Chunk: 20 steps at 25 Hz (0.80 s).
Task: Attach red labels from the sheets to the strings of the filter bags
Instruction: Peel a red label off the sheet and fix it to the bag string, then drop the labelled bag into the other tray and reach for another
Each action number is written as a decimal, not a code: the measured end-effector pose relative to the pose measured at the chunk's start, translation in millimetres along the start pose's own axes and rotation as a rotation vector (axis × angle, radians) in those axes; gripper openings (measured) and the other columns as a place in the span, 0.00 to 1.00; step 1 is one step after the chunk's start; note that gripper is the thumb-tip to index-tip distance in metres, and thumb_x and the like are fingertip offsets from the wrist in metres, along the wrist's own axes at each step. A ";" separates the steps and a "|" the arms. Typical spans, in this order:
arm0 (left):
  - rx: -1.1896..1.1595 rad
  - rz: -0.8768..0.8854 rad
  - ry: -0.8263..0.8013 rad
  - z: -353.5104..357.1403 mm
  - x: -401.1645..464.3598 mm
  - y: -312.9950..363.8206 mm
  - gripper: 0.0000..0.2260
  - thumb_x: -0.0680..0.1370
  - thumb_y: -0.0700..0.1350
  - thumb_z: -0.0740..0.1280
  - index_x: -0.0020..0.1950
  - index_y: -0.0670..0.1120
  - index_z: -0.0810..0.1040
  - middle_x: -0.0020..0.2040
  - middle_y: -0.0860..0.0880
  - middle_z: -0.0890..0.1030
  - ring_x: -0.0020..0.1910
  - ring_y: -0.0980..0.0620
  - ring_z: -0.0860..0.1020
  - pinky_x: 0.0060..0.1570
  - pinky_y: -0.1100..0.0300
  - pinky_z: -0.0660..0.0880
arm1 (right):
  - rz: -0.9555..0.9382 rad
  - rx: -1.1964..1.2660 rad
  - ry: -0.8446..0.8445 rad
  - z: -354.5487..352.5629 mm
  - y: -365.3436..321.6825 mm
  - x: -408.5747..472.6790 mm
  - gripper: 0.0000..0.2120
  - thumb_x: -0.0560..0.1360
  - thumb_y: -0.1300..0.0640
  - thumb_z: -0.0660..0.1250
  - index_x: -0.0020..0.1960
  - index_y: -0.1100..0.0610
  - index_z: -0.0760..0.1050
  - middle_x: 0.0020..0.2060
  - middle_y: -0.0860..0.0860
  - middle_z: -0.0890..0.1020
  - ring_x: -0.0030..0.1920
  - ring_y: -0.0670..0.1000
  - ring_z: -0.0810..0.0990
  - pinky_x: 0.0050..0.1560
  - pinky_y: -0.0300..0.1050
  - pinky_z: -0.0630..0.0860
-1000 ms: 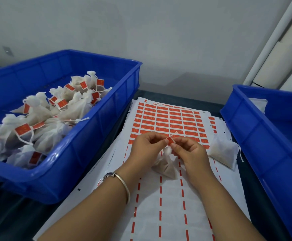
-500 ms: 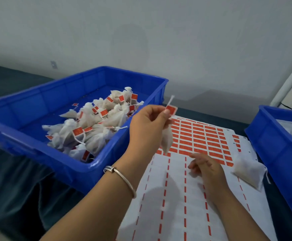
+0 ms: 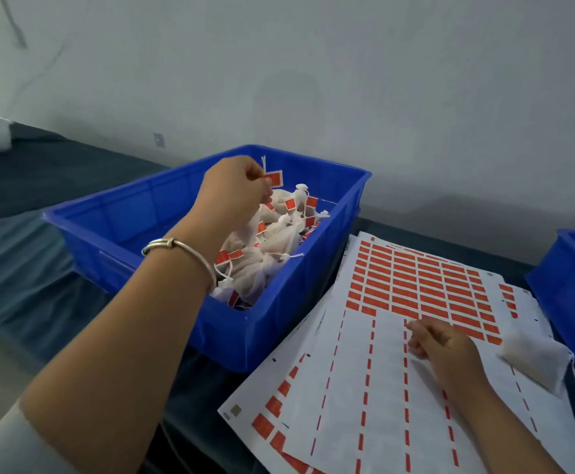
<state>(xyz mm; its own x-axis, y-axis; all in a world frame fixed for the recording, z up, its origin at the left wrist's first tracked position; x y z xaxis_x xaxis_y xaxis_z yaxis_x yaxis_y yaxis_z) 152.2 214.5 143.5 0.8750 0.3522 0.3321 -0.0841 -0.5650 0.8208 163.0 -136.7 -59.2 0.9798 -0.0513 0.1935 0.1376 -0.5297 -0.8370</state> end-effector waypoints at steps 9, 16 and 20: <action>0.340 0.032 -0.126 33.8 2.0 -17.8 0.03 0.78 0.47 0.64 0.49 0.49 0.76 0.43 0.53 0.77 0.38 0.58 0.73 0.34 0.66 0.66 | -0.083 -0.235 -0.054 9.0 -17.3 -6.9 0.07 0.76 0.54 0.68 0.40 0.44 0.74 0.37 0.38 0.78 0.39 0.44 0.78 0.40 0.30 0.69; 0.148 0.298 -0.200 88.9 -64.9 51.9 0.03 0.77 0.46 0.65 0.47 0.54 0.77 0.37 0.61 0.76 0.37 0.62 0.75 0.35 0.74 0.66 | -0.238 -0.440 -0.035 12.4 -38.9 -17.5 0.07 0.75 0.52 0.68 0.51 0.51 0.81 0.46 0.44 0.83 0.40 0.42 0.76 0.46 0.26 0.69; 0.168 0.340 -0.529 190.0 -116.9 57.9 0.07 0.78 0.47 0.64 0.53 0.52 0.79 0.42 0.57 0.78 0.39 0.60 0.76 0.40 0.70 0.71 | -0.212 -0.416 0.199 -33.4 -47.2 -11.0 0.05 0.74 0.54 0.69 0.49 0.52 0.81 0.46 0.47 0.83 0.40 0.43 0.75 0.43 0.28 0.67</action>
<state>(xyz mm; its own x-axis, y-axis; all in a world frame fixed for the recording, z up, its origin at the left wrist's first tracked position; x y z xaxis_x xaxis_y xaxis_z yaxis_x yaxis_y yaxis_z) 135.6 -1.2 63.9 0.9329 -0.2577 0.2515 -0.3596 -0.7040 0.6125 140.8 -139.4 -4.7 0.8844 -0.0450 0.4646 0.2212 -0.8360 -0.5022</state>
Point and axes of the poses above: each hand's wrist, its own x-axis towards the middle knuckle, its own z-axis out of the palm, y = z × x, the point moved 9 cm from there along x, towards the middle knuckle
